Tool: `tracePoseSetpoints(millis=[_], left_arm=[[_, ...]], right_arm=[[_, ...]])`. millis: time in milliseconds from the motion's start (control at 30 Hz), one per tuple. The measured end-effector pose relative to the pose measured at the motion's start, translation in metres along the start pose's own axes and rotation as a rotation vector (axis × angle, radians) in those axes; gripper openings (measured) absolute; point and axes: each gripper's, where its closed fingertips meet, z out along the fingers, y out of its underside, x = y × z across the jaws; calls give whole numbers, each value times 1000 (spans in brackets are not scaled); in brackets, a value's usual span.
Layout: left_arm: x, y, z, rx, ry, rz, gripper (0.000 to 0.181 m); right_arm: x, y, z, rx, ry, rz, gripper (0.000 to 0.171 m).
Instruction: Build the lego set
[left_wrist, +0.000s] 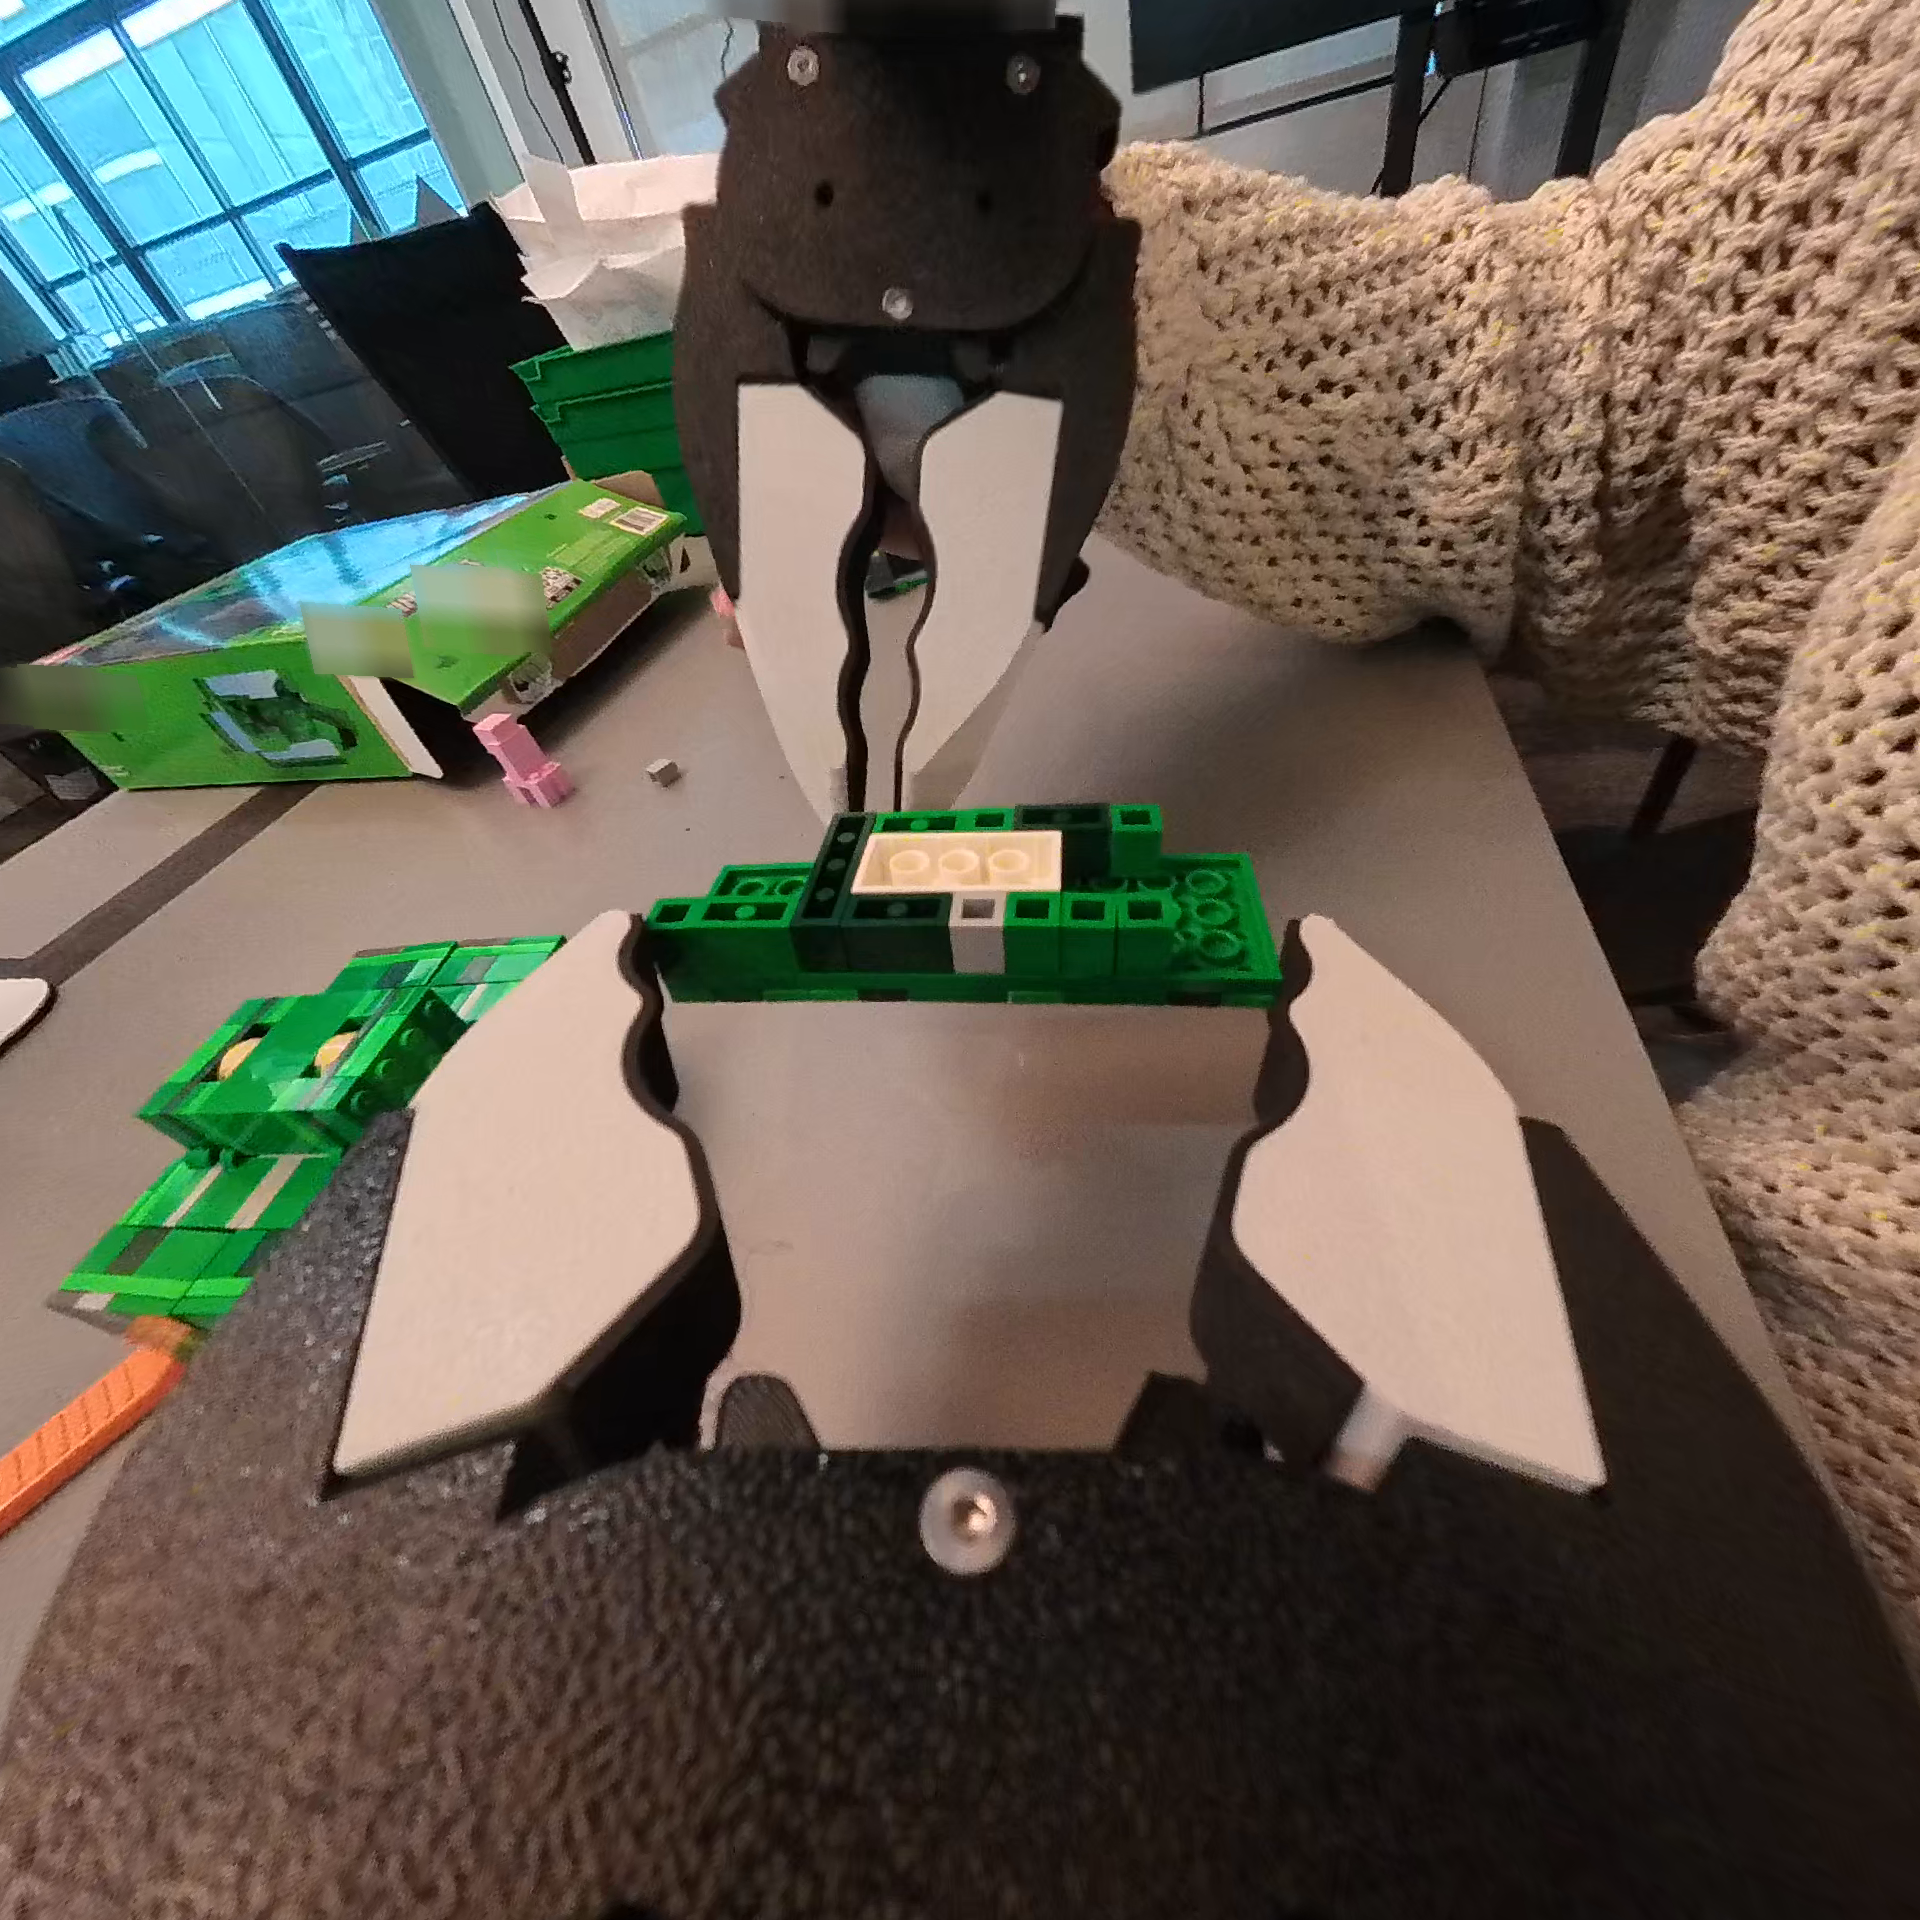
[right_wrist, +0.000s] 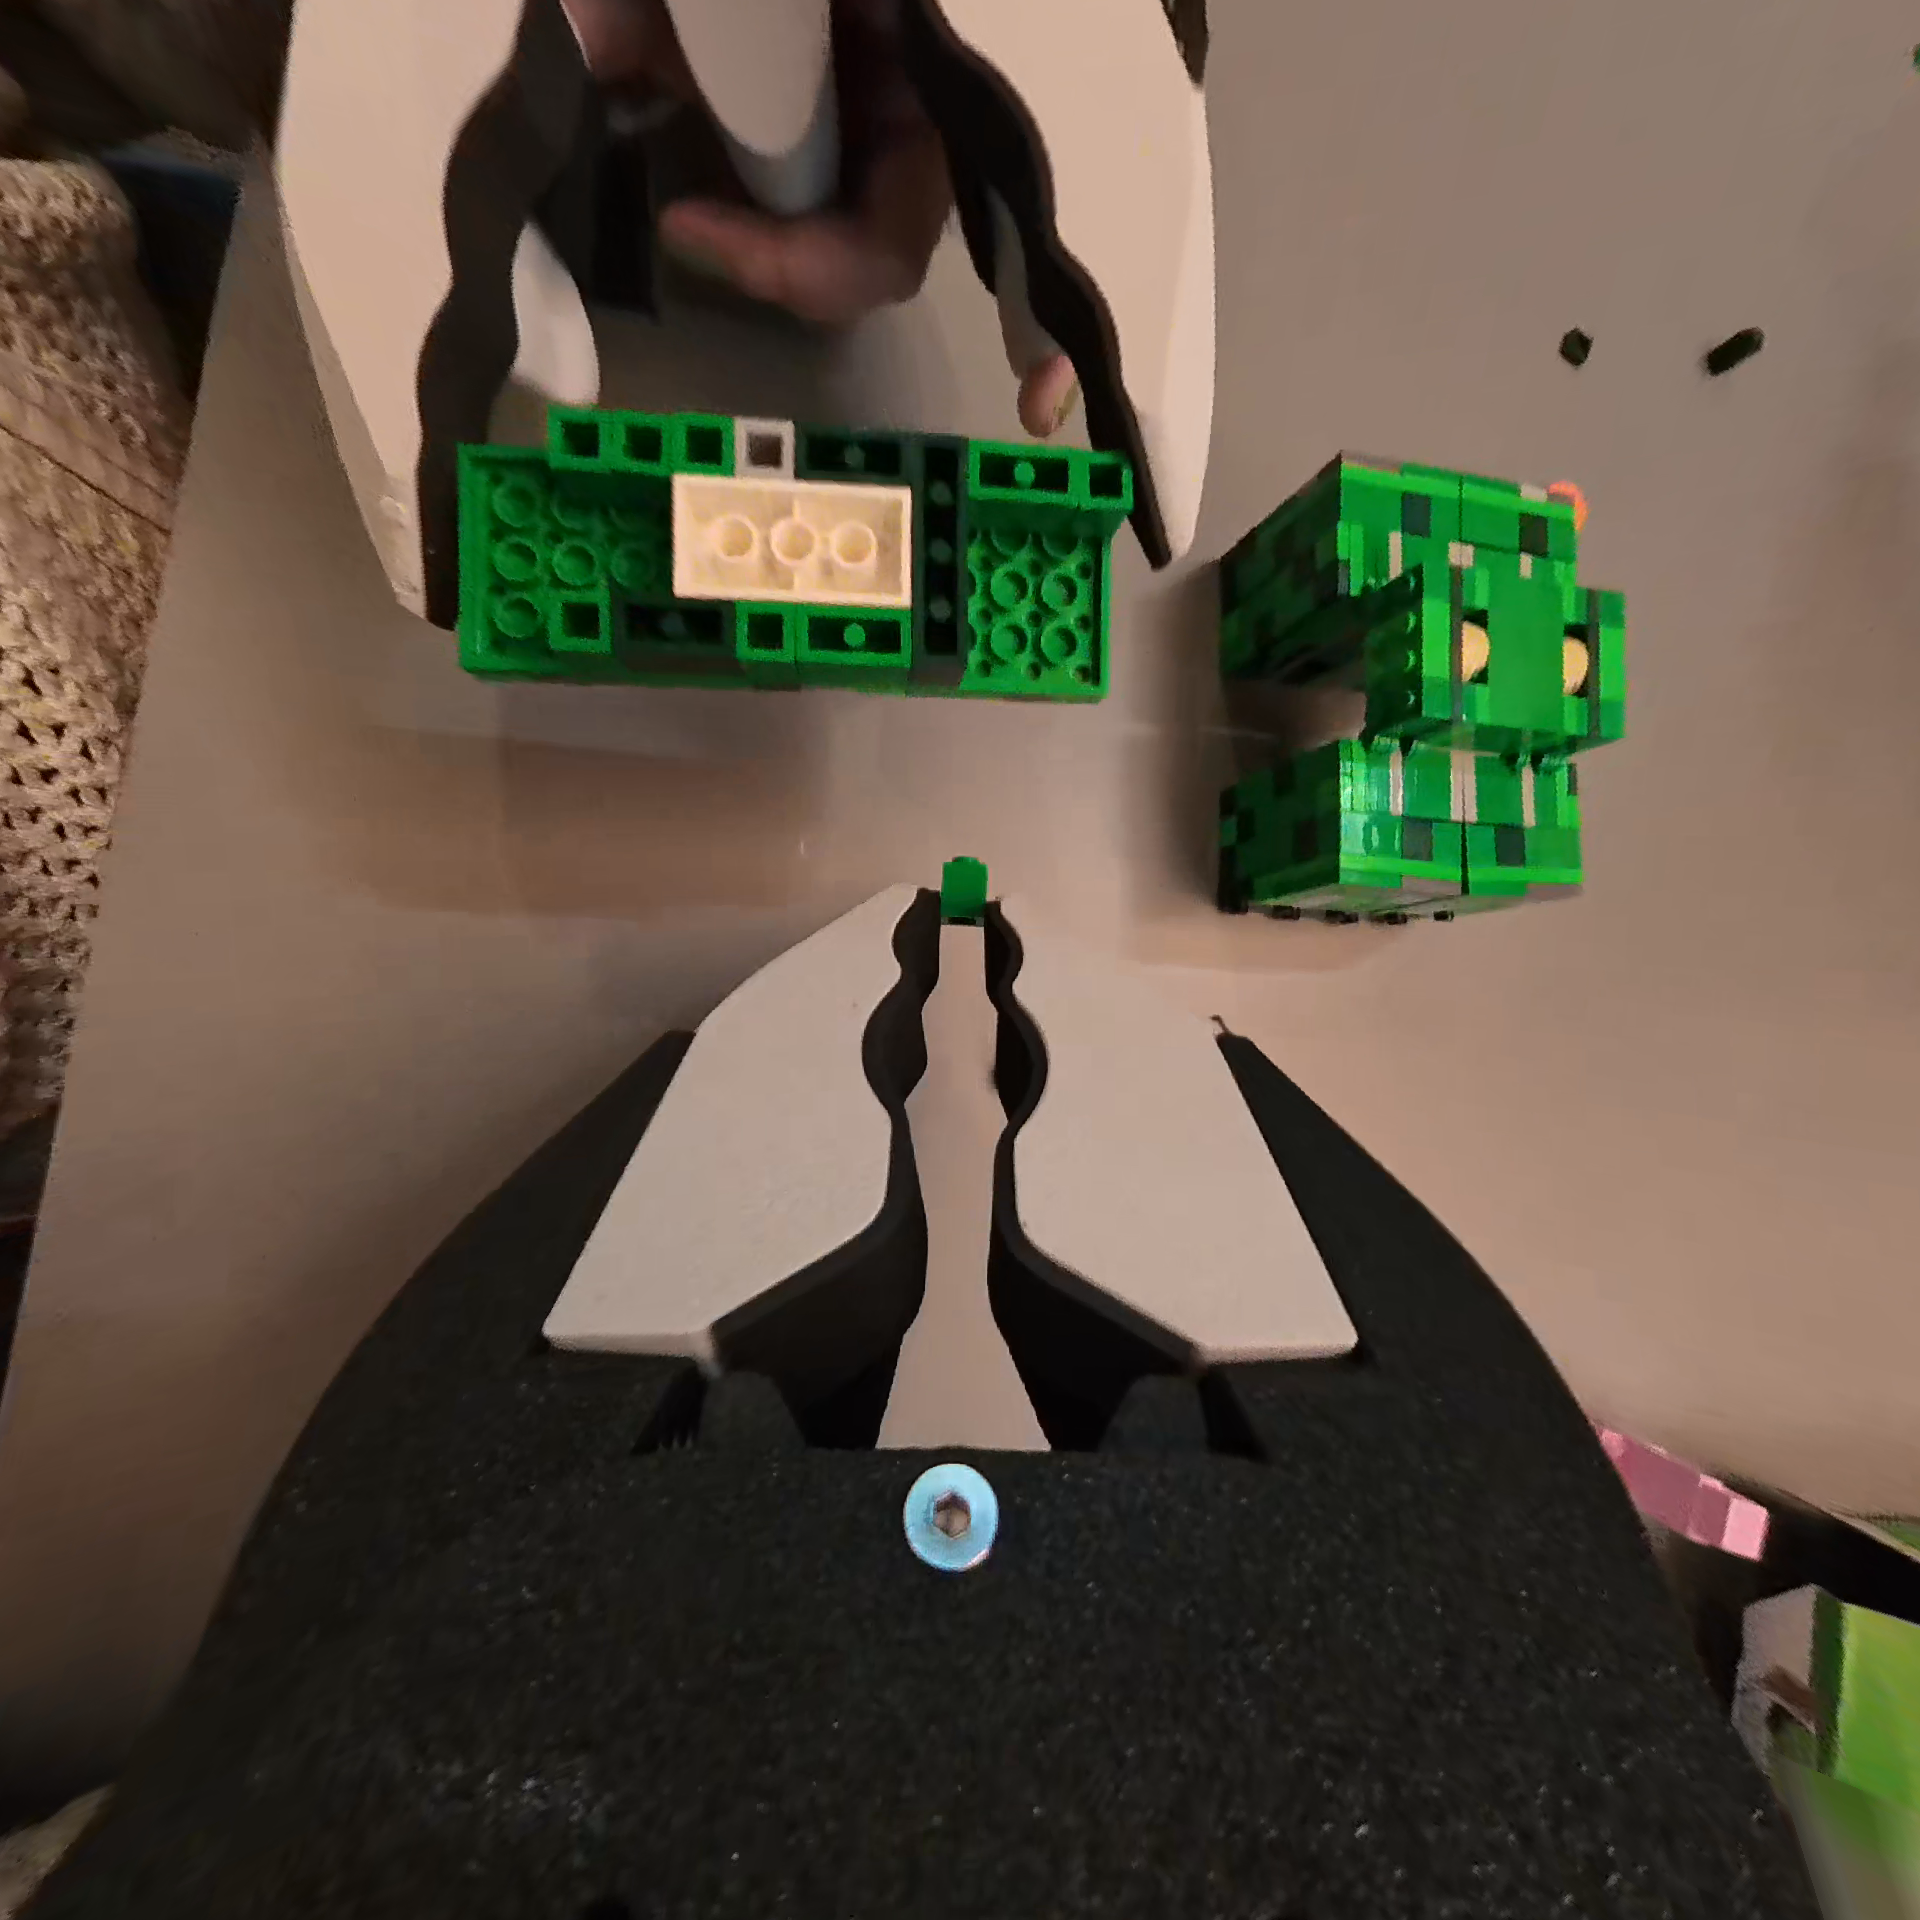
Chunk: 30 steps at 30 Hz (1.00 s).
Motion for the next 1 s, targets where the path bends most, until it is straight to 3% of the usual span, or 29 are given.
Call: tracePoseSetpoints(millis=[767,1000], left_arm=[[9,-2,4,19,31,74,111],[13,0,8,0,24,130,110]], right_arm=[[-7,-37,-15,81,-46,-48,8],[-10,-37,-15,-58,-154,-62,8]])
